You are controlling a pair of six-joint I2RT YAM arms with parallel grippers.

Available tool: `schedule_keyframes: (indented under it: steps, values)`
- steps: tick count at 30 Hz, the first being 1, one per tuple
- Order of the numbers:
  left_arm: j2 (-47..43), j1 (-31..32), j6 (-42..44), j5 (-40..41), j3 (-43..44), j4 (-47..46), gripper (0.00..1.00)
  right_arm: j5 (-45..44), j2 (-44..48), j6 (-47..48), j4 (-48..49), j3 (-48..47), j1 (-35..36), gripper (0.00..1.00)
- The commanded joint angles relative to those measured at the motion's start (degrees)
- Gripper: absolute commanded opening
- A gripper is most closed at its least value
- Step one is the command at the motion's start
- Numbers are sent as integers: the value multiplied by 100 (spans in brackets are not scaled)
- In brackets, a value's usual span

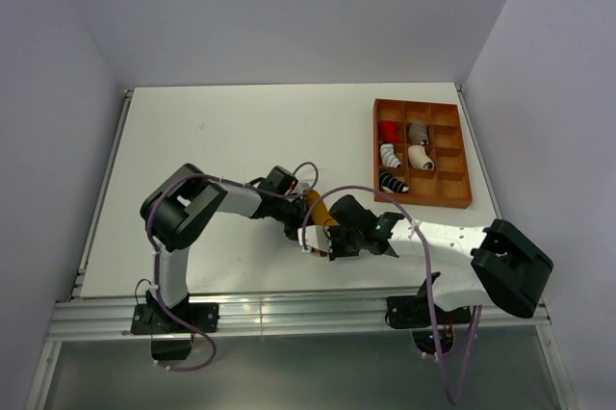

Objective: Roll the socks
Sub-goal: Roll the sock at the center of the board.

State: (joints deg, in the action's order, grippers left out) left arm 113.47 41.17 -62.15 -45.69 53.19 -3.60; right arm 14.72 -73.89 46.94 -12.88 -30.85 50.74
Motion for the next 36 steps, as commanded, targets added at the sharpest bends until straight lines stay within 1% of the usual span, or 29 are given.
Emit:
schedule_keyframes:
  steps: [1, 3, 5, 6, 8, 11, 13, 14, 17, 22, 28, 31, 33, 36]
  values:
    - [264, 23, 300, 561, -81, 562, 0, 206, -318, -211, -186, -298, 41, 15]
    - [185, -3, 344, 640, -63, 571, 2, 583, -442, -176, -503, -561, -46, 11]
    - [27, -38, 335, 745, -107, 527, 3, 838, -644, -141, -951, -737, -309, 11]
    - [-44, -56, 318, 850, -142, 492, 4, 1100, -731, -115, -1127, -947, -397, 10]
    - [-246, -109, 274, 895, -274, 195, 8, 1383, -1100, -53, -1645, -1176, -714, 11]
    - [-510, -144, 361, 1141, -344, 52, 20, 1945, -1768, 122, -2419, -1695, -1101, 11]
    - [-685, -179, 388, 1343, -397, -9, 22, 2324, -2067, 210, -2936, -2090, -1250, 11]
    - [-747, -214, 431, 1413, -423, -97, 27, 2429, -2399, 254, -3122, -2335, -1364, 11]
    - [-993, -249, 537, 1747, -493, -124, 30, 2720, -2797, 307, -3615, -2609, -1523, 11]
    - [-1440, -328, 564, 2108, -765, -440, 32, 2949, -3386, 404, -4116, -3023, -1778, 11]
    - [-2143, -355, 687, 2767, -1257, -738, 31, 3036, -4088, 465, -4748, -3646, -2042, 11]
    - [-2505, -355, 660, 2882, -1652, -1019, 29, 3080, -4344, 509, -5170, -4086, -2156, 11]
    - [-2663, -329, 660, 2960, -1846, -1327, 23, 3089, -4643, 527, -5408, -4437, -2209, 11]
    - [-3031, -215, 757, 3179, -2198, -1609, 20, 3107, -5003, 413, -5724, -4842, -2288, 12]
